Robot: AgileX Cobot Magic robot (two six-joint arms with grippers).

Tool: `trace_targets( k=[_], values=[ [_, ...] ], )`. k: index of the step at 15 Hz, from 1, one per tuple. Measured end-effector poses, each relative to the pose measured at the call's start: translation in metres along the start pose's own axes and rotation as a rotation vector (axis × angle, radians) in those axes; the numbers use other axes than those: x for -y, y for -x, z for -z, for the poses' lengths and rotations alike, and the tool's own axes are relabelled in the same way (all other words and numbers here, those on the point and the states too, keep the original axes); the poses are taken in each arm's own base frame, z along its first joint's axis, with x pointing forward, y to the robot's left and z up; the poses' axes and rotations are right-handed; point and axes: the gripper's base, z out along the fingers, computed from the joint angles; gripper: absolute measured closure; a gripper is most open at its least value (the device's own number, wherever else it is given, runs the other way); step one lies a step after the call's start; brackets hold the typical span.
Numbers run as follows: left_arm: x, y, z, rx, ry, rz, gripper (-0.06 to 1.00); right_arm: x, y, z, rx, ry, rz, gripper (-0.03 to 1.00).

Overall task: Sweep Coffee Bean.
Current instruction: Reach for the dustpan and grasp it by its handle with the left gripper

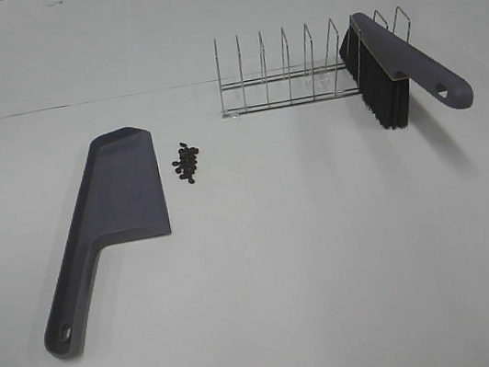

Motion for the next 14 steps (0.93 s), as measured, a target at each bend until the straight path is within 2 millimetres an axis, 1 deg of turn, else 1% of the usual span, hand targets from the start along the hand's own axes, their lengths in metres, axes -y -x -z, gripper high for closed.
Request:
trace_targets(
  k=[2,3,4,5,6,7,10,11,14],
  values=[
    [0.001,0.013,-0.029,-0.069,-0.031,0.051,0.22,0.0,0.0,0.0,0.0,0.0,0.0,0.24],
    [0.001,0.018,-0.047,-0.115,-0.041,0.077,0.22,0.0,0.0,0.0,0.0,0.0,0.0,0.24],
    [0.001,0.019,-0.056,-0.145,-0.044,0.09,0.22,0.0,0.0,0.0,0.0,0.0,0.0,0.24],
    [0.0,0.021,-0.073,-0.196,-0.046,0.109,0.22,0.0,0.0,0.0,0.0,0.0,0.0,0.24],
    [-0.001,0.02,-0.097,-0.284,-0.041,0.129,0.22,0.0,0.0,0.0,0.0,0.0,0.0,0.24],
    [-0.002,0.02,-0.105,-0.318,-0.039,0.133,0.22,0.0,0.0,0.0,0.0,0.0,0.0,0.24],
    [-0.004,0.028,-0.145,-0.459,-0.031,0.147,0.22,0.0,0.0,0.0,0.0,0.0,0.0,0.24],
    [-0.005,0.033,-0.156,-0.484,-0.031,0.153,0.22,0.0,0.0,0.0,0.0,0.0,0.0,0.24],
    [-0.003,0.039,-0.186,-0.599,-0.048,0.178,0.22,0.0,0.0,0.0,0.0,0.0,0.0,0.24]
  ],
)
